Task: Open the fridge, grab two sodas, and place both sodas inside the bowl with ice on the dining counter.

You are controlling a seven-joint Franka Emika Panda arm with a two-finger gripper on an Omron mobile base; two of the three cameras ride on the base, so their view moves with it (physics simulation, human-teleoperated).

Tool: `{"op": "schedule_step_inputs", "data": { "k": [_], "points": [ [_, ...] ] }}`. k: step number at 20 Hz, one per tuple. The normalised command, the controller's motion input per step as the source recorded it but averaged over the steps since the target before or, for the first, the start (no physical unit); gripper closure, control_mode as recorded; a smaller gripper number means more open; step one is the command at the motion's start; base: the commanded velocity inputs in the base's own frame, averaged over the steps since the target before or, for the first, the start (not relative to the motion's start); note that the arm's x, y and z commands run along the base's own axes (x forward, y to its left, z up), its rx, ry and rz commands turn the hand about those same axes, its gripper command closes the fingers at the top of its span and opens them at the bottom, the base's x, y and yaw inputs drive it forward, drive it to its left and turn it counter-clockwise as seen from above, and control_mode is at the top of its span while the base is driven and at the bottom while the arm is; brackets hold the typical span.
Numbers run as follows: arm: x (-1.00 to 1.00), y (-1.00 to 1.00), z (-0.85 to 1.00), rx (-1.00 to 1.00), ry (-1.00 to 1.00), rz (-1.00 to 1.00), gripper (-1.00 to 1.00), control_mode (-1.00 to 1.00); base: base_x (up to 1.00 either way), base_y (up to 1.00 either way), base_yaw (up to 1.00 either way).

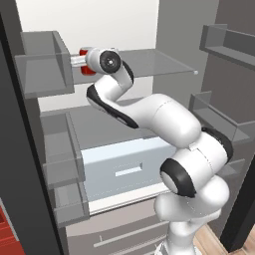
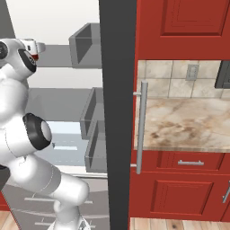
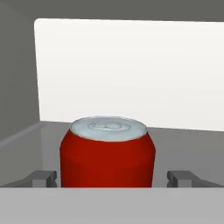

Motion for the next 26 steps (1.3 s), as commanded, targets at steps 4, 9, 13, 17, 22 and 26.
{"op": "schedule_step_inputs", "data": {
  "k": [4, 9, 13, 17, 22, 26],
  "points": [
    [0.21, 0.0, 0.0, 0.0, 0.01, 0.0, 1.0, -1.0, 0.0, 0.0, 0.0],
    [0.21, 0.01, 0.0, 0.0, 0.01, 0.0, 1.0, -1.0, 0.0, 0.0, 0.0],
    [0.14, 0.01, -0.02, -0.01, 0.0, 0.0, 1.0, -1.0, 0.0, 0.0, 0.0],
    [0.01, 0.04, -0.01, -0.06, 0.0, 0.0, 1.0, -1.0, 0.0, 0.0, 0.0],
    [0.0, 0.0, 0.0, -0.01, -0.01, 0.0, 1.0, -1.0, 0.0, 0.0, 0.0],
    [-0.1, 0.0, -0.02, 0.0, -0.05, 0.0, 1.0, -1.0, 0.0, 0.0, 0.0]
  ]
}}
